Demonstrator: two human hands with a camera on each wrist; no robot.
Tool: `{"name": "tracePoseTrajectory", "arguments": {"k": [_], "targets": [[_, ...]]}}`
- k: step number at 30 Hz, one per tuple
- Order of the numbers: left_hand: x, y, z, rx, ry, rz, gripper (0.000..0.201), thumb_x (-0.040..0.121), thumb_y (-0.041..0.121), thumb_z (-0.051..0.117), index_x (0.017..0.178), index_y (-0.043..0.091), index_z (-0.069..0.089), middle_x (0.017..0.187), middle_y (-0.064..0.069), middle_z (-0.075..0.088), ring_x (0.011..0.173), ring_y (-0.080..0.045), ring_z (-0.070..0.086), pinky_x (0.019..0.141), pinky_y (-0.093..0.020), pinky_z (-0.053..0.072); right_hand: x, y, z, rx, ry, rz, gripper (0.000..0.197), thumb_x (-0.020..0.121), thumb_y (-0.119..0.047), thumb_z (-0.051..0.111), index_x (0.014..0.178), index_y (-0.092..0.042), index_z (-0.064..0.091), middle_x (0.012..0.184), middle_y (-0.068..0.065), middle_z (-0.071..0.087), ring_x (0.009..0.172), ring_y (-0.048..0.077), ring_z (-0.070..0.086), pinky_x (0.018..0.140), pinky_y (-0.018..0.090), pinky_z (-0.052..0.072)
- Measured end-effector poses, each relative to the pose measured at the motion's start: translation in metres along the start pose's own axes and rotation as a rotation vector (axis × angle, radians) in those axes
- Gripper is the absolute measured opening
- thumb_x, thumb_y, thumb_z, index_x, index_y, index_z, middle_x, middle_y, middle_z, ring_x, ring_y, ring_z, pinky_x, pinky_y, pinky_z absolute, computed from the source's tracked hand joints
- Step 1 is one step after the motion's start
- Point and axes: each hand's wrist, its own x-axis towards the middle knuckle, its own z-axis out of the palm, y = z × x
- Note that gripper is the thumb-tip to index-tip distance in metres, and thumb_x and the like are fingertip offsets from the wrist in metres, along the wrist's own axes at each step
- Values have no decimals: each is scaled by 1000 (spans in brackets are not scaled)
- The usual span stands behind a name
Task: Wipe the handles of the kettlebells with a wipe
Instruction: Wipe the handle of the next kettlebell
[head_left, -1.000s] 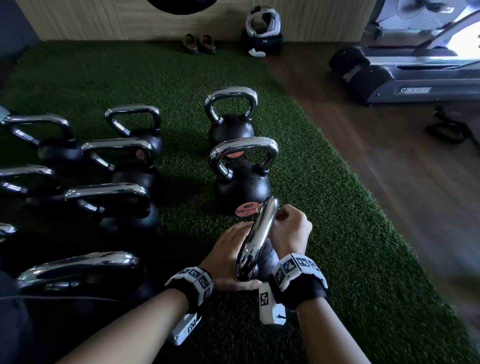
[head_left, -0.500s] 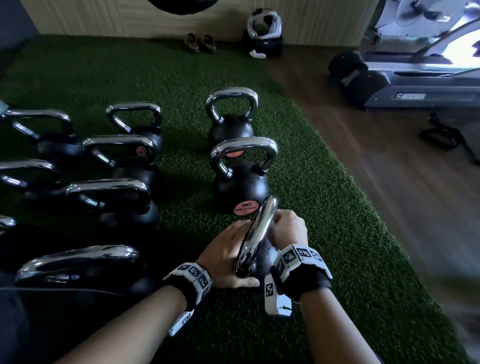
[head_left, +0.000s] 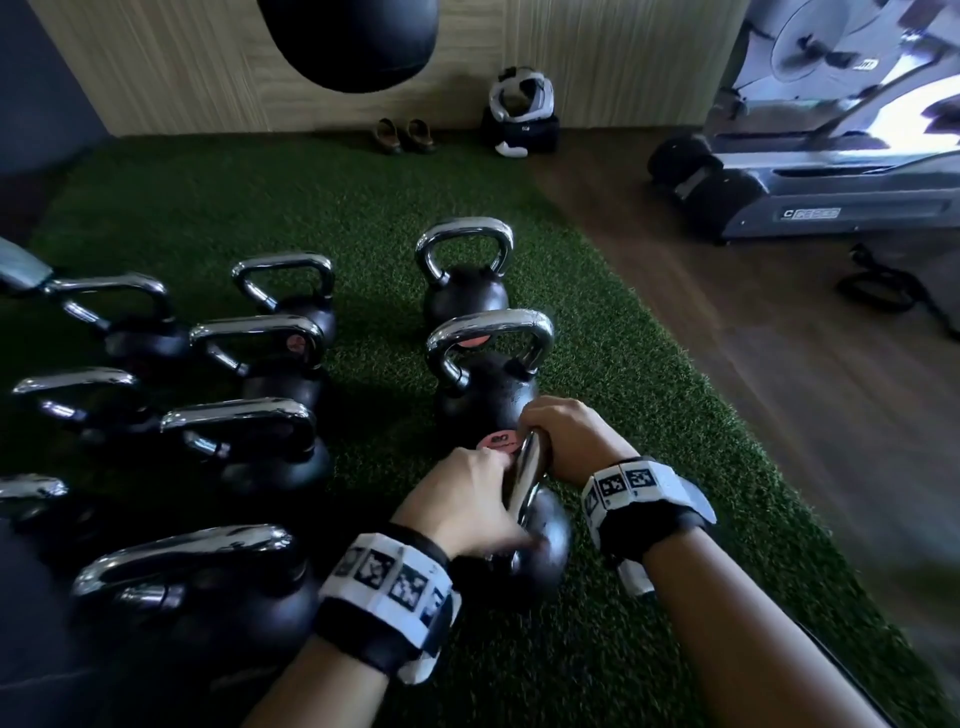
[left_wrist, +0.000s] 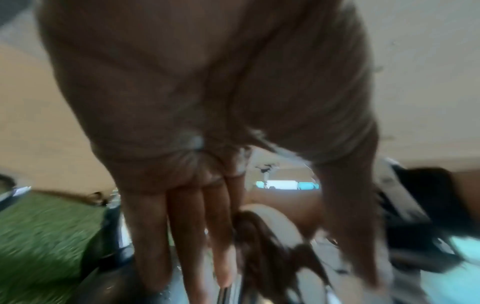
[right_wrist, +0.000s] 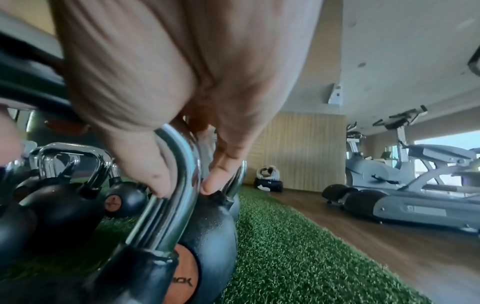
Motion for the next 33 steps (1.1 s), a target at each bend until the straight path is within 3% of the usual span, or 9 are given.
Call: {"name": "tracePoseTrajectory", "arguments": {"k": [2, 6, 11, 15, 22, 25, 27, 30, 33], "targets": [[1, 10, 11, 72, 91, -4, 31, 71, 34, 81, 95, 18, 72, 84, 1, 75, 81, -17, 74, 63, -23, 51, -4, 1, 2, 10, 28, 9, 19, 69, -6, 66, 78, -22, 70, 78, -12, 59, 69, 14, 60, 66, 30, 54], [1, 9, 9, 48, 62, -3, 30, 70, 26, 80, 99, 20, 71, 82, 2, 73, 80, -18, 72, 58, -19, 42, -20, 2, 2, 90, 94, 81, 18, 67, -16, 60, 80, -21, 72, 81, -5, 66, 71, 17, 63, 67, 33, 54], [17, 0, -20, 144, -159, 89, 81, 57, 35, 86, 134, 40, 62, 108, 11, 75, 97, -14, 72, 84, -34, 60, -44, 13, -1, 53, 154, 162, 24, 74, -18, 67, 96, -29, 73, 92, -8, 70, 82, 17, 68, 75, 39, 60], [33, 2, -43, 226, -348, 235, 81, 61, 35, 91, 134, 50, 58, 93, 14, 75, 88, -5, 72, 82, -35, 60, -73, 7, 3, 23, 240, 257, 38, 76, -4, 72, 109, -22, 74, 101, -1, 71, 88, 24, 70, 79, 37, 59], [45, -13, -43, 105, -408, 328, 89, 65, 29, 90, 142, 51, 51, 107, 9, 76, 95, -8, 73, 88, -34, 59, -77, -1, 11, -21, 259, 309, 43, 76, 3, 72, 111, -22, 71, 105, 0, 69, 90, 28, 68, 79, 40, 57], [46, -20, -54, 65, -477, 246, 78, 74, 43, 90, 144, 46, 54, 130, 12, 68, 109, -4, 68, 97, -21, 51, -72, -8, -3, -66, 105, 334, 43, 85, -3, 70, 124, -20, 66, 116, 3, 64, 101, 29, 67, 87, 40, 56], [51, -27, -65, -10, -482, 85, 66, 79, 54, 83, 139, 38, 62, 137, 15, 65, 114, -2, 64, 101, -20, 45, -69, -11, -19, -97, -19, 377, 43, 89, -7, 69, 129, -22, 64, 120, 1, 61, 105, 24, 66, 89, 32, 54], [68, -48, -71, -141, -278, -175, 40, 88, 55, 73, 119, 29, 76, 120, 10, 74, 101, -6, 64, 94, -23, 45, -60, -15, -43, -143, 3, 437, 36, 88, -10, 74, 120, -27, 70, 114, -5, 63, 100, 18, 67, 78, 21, 49], [97, -68, -64, -197, -45, -354, 57, 81, 55, 65, 118, 13, 75, 128, -7, 72, 115, -27, 67, 91, -27, 48, -44, -31, -61, -160, 133, 421, 41, 84, 2, 70, 114, -25, 72, 109, -9, 67, 96, 9, 68, 70, 2, 40]]}}
